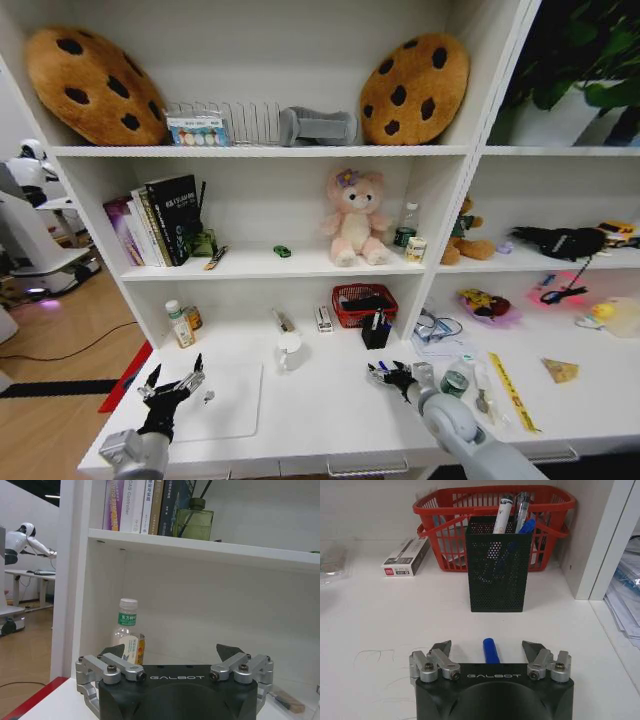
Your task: Organize the objects on the table.
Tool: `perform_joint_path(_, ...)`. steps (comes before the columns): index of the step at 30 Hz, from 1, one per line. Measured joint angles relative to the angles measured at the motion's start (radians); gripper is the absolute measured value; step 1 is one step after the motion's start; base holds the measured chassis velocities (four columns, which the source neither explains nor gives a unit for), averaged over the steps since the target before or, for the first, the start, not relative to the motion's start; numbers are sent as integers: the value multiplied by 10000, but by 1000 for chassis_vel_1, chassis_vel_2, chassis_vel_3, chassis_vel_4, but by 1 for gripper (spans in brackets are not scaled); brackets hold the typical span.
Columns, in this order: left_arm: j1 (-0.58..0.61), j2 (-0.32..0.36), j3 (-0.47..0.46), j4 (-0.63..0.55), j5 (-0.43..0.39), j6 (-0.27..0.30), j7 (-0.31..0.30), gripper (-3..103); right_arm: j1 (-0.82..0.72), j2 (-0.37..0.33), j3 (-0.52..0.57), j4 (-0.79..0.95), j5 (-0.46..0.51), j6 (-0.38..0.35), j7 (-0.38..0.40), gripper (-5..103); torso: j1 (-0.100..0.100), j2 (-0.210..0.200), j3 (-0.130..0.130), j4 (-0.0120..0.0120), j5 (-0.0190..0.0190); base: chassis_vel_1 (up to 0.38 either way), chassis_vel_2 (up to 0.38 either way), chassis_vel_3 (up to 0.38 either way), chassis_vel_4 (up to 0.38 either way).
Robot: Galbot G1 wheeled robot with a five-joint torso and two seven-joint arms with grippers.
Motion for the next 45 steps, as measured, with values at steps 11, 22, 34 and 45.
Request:
perform_joint_path(11, -58, 10, 7, 46, -38, 0, -12, 100, -64, 40, 39, -33, 26, -22, 20, 43, 0, 1, -2, -1, -3, 0, 0, 0, 0)
perform_joint_path(22, -76, 21, 48, 76, -52, 0, -36, 100, -145, 19, 134, 80, 20, -33, 27, 9, 0, 1, -1, 0, 3, 0, 0, 0, 0)
perform_joint_path(34, -20, -66, 35, 4, -30, -12, -52, 100, 128, -221, 378, 1113, -104, 480, -206, 8, 0, 1, 0, -1, 0, 0, 0, 0, 0)
perform_joint_path(45, 94, -96, 6, -69, -37, -29, -118, 100, 1447, -58, 40, 479, -997, 3244, -813, 8, 0, 0, 0, -2, 0, 0, 0, 0, 0)
